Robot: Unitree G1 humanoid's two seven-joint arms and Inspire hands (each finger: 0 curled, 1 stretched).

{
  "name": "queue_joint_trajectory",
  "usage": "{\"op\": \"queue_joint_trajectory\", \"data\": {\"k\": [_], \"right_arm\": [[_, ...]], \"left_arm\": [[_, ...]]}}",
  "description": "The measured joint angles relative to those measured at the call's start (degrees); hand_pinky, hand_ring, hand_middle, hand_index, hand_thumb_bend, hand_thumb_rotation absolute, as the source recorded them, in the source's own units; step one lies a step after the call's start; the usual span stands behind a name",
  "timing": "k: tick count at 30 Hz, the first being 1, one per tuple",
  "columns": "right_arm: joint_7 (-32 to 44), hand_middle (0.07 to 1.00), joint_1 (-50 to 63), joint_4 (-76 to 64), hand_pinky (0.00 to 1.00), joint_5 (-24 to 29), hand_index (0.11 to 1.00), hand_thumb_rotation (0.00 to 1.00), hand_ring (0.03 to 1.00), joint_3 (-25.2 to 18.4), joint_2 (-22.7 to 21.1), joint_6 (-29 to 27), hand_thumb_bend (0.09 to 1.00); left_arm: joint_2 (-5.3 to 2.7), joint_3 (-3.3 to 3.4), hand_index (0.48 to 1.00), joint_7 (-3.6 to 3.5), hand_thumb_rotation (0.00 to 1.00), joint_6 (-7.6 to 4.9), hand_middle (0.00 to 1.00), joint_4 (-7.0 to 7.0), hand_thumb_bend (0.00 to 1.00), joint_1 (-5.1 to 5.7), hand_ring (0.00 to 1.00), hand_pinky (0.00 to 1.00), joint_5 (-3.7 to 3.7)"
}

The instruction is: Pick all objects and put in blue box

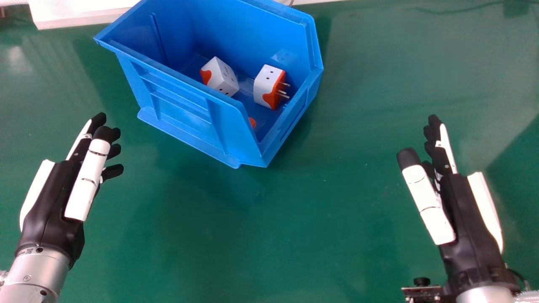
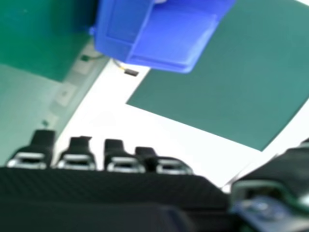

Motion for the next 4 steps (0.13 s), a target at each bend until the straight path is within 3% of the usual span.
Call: {"op": "queue_joint_trajectory", "data": {"k": [4], "right_arm": [[0.1, 1.000, 0.9, 0.5, 0.97, 0.2, 1.000, 1.00, 1.000, 0.0, 0.1, -0.1, 0.402]], "left_arm": [[0.00, 0.55, 0.960, -0.01, 1.00, -0.07, 0.92, -0.01, 0.52, 0.75, 0.91, 0.84, -0.03]]}}
